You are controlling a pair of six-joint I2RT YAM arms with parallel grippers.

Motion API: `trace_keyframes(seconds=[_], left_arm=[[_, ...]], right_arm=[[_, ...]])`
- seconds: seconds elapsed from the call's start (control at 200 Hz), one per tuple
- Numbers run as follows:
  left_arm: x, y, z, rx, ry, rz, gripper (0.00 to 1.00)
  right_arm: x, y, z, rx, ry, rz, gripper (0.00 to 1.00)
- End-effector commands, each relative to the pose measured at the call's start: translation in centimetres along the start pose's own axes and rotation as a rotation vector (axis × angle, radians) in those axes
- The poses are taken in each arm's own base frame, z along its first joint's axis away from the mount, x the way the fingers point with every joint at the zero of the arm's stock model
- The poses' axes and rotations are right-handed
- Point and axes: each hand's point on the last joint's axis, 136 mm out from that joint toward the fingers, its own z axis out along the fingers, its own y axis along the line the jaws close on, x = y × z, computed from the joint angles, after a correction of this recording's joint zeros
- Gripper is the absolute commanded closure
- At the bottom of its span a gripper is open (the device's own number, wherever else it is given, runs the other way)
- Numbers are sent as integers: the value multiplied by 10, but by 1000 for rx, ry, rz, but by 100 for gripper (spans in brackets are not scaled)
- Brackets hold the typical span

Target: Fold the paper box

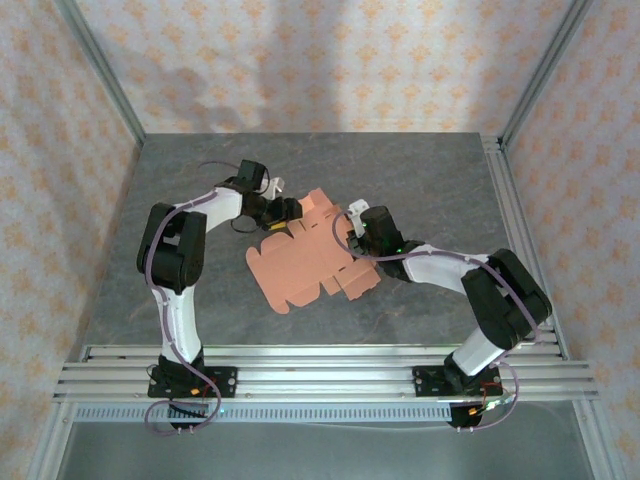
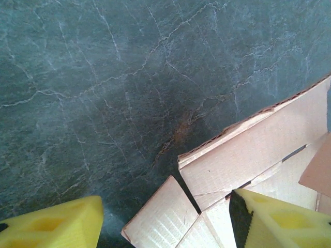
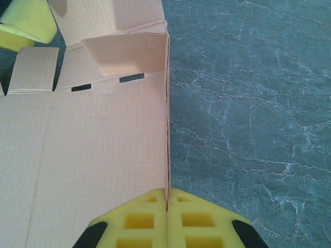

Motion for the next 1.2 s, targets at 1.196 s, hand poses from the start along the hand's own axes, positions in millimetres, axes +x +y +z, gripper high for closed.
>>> trace_keyframes(seconds=[1.196], left_arm=[[79, -57, 19, 87, 189, 191, 36]], right_arm=[[-1, -10, 13, 52, 5, 18, 100]])
